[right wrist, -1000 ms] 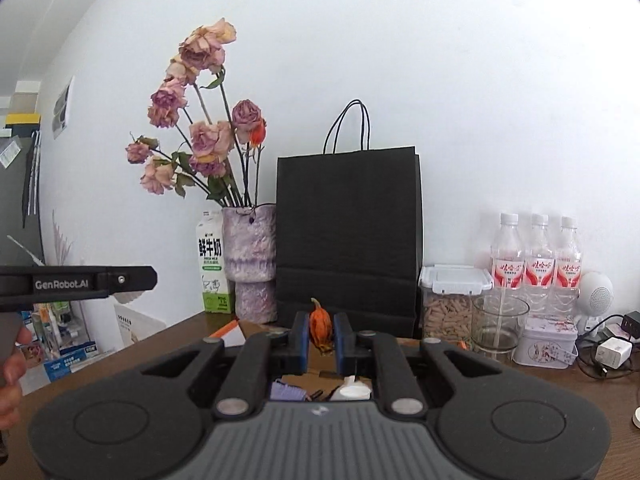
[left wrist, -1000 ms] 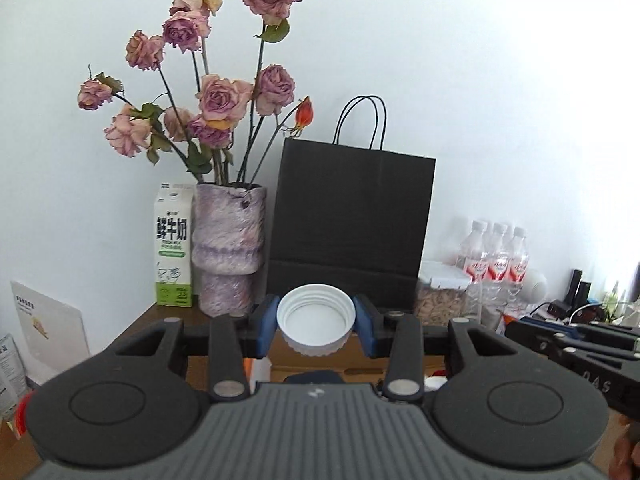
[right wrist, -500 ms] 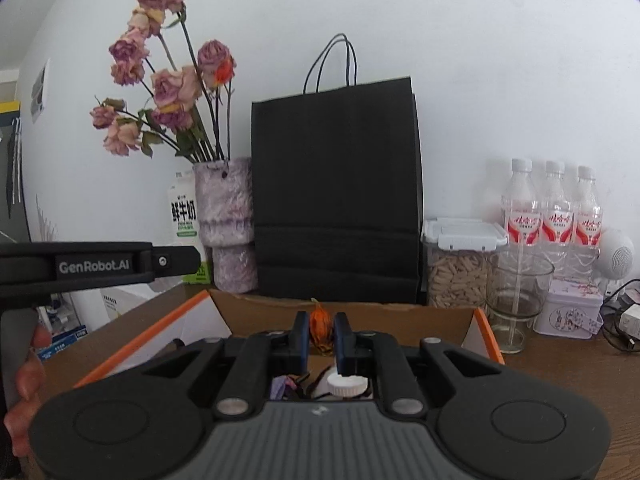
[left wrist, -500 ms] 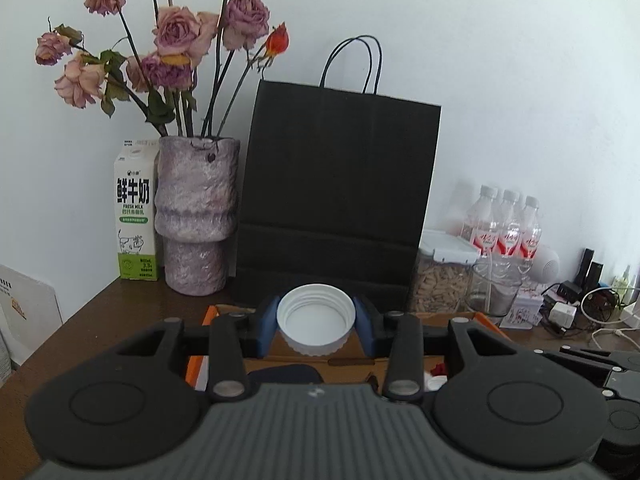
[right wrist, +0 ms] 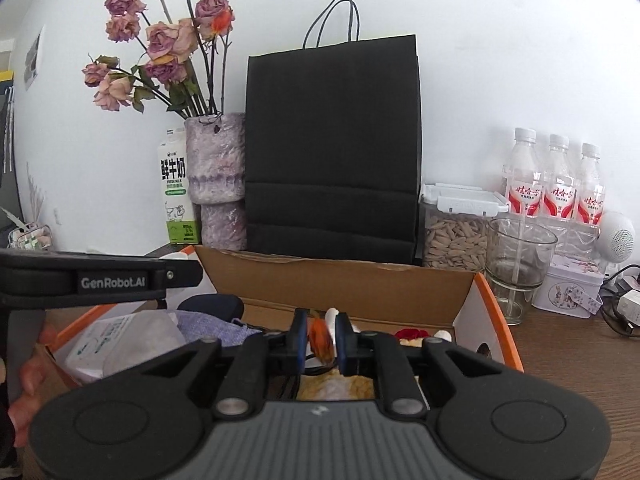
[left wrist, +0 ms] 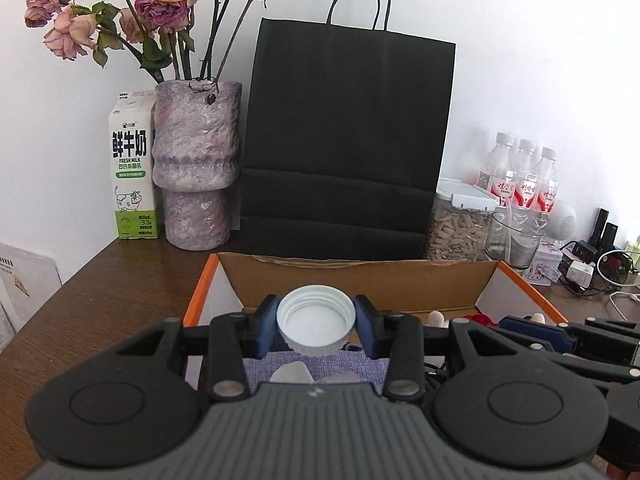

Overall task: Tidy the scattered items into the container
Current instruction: 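Carry the cap and orange item into the box and open both tools, then withdraw both tools from the box toward the tissue and caps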

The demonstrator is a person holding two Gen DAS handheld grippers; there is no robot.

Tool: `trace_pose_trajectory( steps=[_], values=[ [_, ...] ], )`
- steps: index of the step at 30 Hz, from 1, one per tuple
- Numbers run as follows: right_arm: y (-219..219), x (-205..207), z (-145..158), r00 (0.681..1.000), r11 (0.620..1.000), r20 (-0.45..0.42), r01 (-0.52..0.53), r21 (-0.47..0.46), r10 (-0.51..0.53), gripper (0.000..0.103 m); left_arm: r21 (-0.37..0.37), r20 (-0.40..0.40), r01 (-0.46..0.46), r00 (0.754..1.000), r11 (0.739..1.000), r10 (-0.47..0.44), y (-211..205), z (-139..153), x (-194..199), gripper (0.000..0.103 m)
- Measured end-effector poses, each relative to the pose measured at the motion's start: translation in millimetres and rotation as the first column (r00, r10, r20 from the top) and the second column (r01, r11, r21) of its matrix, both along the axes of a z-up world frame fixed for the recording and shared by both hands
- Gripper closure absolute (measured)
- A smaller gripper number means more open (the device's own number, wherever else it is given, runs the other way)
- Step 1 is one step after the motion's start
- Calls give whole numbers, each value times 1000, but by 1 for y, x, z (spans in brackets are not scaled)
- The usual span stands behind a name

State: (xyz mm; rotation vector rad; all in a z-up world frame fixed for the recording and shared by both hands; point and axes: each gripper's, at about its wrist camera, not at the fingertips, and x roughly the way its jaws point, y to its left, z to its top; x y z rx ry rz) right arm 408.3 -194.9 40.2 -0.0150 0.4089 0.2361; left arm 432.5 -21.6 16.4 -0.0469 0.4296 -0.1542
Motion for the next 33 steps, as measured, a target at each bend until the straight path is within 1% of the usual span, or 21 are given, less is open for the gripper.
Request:
trace_pose_trajectory(
  steps=[1,2,3,4,5,6,7,11,15,21,25,29,33],
  values=[
    [0,-1,1,1000,1000,1,4,-3,-4,56,4,12,-10,1000,1000,10,0,1,-2,44],
    [1,-2,1,1000,1000,7,8,-8,-8,37,9,28,-19,999,1000,19,0,1,-4,40],
    [2,-3,2,1000,1000,16,13,-17,-13,31,17,52,-30,998,999,29,0,4,-7,31],
    [3,-5,3,999,999,26,19,-29,-19,25,23,70,-43,997,999,41,1,5,-9,16],
    [4,-7,4,999,999,35,23,-40,-22,18,25,83,-62,995,998,60,1,7,-11,6],
    [6,-8,5,999,999,42,25,-48,-23,12,25,101,-89,991,996,86,1,9,-13,0],
    [6,-9,6,999,998,45,31,-53,-29,0,27,111,-101,989,994,98,2,11,-14,0],
    [6,-8,6,998,995,37,62,-72,-59,0,29,103,-98,990,995,95,1,12,-15,0],
    [3,-7,5,997,995,28,68,-68,-66,0,37,94,-114,989,993,110,0,10,-14,0],
    [1,-8,5,997,995,28,69,-66,-67,0,16,103,-135,986,991,133,4,11,-18,0],
    [-1,-13,10,998,996,31,64,-59,-62,0,12,109,-121,987,993,119,5,17,-23,0],
    [-1,-20,17,998,997,38,57,-56,-55,0,4,140,-100,985,995,99,6,26,-35,0],
    [-4,-33,25,998,998,48,40,-54,-38,0,0,197,-88,977,996,86,9,32,-55,0]
  ],
)
